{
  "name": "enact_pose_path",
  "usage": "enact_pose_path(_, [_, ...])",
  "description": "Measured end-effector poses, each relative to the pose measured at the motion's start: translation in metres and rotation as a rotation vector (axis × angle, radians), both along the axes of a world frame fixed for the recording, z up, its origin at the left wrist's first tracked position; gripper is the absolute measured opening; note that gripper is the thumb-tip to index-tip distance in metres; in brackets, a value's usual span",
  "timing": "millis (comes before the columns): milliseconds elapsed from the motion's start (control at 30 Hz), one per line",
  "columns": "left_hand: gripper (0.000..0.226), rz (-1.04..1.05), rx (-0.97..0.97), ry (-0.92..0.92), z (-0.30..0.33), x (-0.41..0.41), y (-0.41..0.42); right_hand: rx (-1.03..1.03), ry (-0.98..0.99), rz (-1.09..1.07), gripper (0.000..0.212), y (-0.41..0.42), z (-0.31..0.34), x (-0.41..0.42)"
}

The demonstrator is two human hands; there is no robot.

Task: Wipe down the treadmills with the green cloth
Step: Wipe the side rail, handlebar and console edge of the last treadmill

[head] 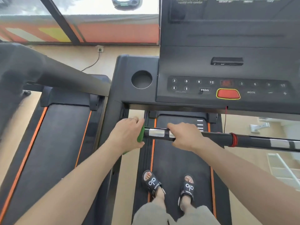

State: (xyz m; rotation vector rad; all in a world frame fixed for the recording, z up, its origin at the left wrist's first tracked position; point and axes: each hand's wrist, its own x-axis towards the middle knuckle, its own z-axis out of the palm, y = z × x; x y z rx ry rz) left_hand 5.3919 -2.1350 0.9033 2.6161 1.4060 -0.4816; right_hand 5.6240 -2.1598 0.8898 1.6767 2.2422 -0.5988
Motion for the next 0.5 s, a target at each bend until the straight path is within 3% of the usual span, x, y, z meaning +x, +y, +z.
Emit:
enact_pose_path(200, [0.043,0.145,-0.002,-0.113,-0.008,0.026,-0.007,0.012,0.069,-0.043,0.04,-0.002,-0.002,0.007])
enact_pose_path(300, [0.066,0.02,-0.023,-0.17,-0.015,0.034,-0.024,0.008,0.079,-0.025,0.038,-0.003,-0.004,0.012])
enact_pose_path(400, [0.102,-0.122,-0.011,-0.05,-0.007,-0.003,-0.016,0.034,0.072,-0.005,0.039,-0.006,-0.004,0.012])
enact_pose_path(500, [0.077,-0.113,0.044,0.02,-0.001,-0.029,0.001,0.05,0.071,-0.004,0.039,-0.009,0.0,0.007])
